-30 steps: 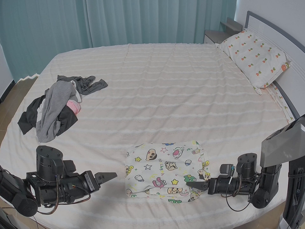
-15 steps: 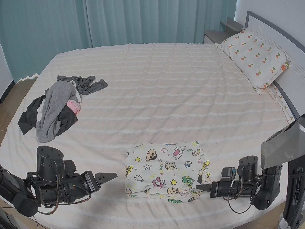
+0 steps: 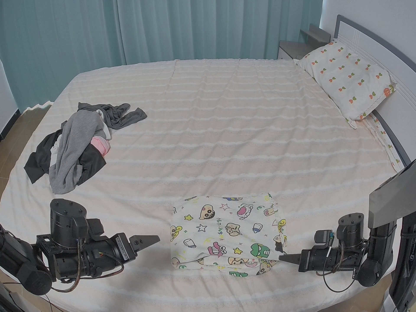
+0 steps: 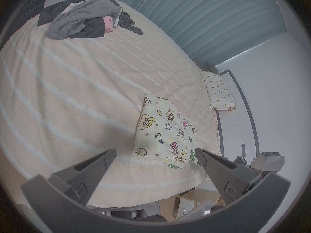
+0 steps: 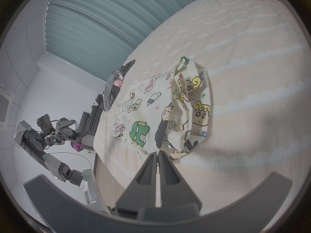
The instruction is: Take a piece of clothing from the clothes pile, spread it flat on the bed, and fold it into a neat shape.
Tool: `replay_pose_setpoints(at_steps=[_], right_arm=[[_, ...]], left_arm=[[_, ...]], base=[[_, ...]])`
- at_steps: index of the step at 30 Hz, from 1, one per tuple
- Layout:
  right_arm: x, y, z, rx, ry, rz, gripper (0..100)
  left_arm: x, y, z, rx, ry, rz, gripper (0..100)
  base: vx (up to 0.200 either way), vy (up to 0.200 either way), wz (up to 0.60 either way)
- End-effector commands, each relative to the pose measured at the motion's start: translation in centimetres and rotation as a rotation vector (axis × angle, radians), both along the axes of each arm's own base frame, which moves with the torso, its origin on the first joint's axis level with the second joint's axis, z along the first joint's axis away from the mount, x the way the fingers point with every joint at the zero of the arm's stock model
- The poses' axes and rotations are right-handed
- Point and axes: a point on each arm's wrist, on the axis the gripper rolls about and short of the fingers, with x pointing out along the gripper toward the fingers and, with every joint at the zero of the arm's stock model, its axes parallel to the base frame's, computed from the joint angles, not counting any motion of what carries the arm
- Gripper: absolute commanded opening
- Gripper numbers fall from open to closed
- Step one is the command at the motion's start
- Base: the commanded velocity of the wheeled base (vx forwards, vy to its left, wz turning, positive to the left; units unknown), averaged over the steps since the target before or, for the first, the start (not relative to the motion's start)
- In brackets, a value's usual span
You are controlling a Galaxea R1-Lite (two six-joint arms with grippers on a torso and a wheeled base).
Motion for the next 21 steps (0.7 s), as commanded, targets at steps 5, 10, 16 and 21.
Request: replay_pose_setpoints(at_steps=[5,10,16,21], right_arm=[[-1.3,-0.6,-0.3,-0.047,0.007,0.050,0],[-0.9,-0.7,-0.3,-0.044,0.000,0.041,0],[0.0,-1.1,0.6,-0.025,-0.062,0.011,100],[2.6,0.0,2.2,0.026,-0.201,0.016,100]], left_arm=[[0.1,0.1,0.0,-0.001,0.001,0.006,100],[0.1,0.1,-0.1,0.000,0.004,0.006,100],[0.2,0.0,-0.1,0.001,0.005,0.006,100],[0.3,0.0,-0.2,0.001,0.007,0.005,100]], base=[[0.000,0.000,0.00],[0.000,0.000,0.00],[0.000,0.000,0.00],[0.000,0.000,0.00]])
